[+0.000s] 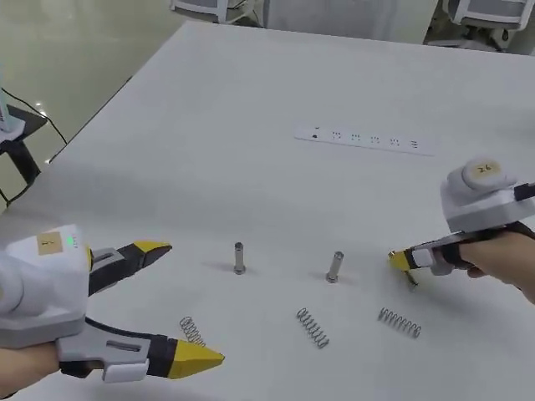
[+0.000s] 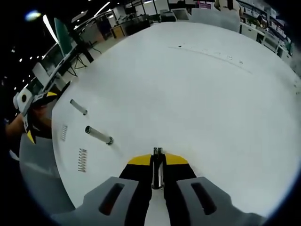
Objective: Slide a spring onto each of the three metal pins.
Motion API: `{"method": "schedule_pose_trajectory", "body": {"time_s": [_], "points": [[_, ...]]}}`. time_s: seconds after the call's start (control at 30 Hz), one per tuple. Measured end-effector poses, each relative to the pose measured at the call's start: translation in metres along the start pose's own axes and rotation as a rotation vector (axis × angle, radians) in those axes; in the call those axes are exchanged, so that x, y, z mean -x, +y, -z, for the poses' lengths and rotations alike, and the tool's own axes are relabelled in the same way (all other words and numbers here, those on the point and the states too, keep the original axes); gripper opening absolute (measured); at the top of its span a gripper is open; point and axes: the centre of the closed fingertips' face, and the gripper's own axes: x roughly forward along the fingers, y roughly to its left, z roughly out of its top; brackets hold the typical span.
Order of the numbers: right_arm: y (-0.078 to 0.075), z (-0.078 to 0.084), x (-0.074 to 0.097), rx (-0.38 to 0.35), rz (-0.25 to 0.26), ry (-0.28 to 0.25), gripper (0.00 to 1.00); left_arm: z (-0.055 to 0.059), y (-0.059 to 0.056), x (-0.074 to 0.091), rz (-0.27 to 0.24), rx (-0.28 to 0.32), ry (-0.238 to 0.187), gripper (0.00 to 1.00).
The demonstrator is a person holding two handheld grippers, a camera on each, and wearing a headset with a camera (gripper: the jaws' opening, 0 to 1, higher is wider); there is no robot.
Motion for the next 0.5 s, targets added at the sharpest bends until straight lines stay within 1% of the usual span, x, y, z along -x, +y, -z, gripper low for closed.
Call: {"method": "schedule_pose_trajectory", "body": {"time_s": [0.17, 0.33, 0.5], "points": [[0.001, 0.000, 0.008, 0.010, 0.003, -0.041, 0.05, 0.000, 0.000, -0.001, 0.002, -0.002, 0.000, 0.98], [0.001, 0.001, 0.014, 0.011, 0.008, -0.069, 0.05, 0.000, -0.001, -0.001, 0.003, -0.004, 0.002, 0.98], [0.002, 0.001, 0.017, 0.010, 0.009, -0.085, 0.05, -0.001, -0.002, -0.002, 0.004, -0.006, 0.000, 0.98]]}}
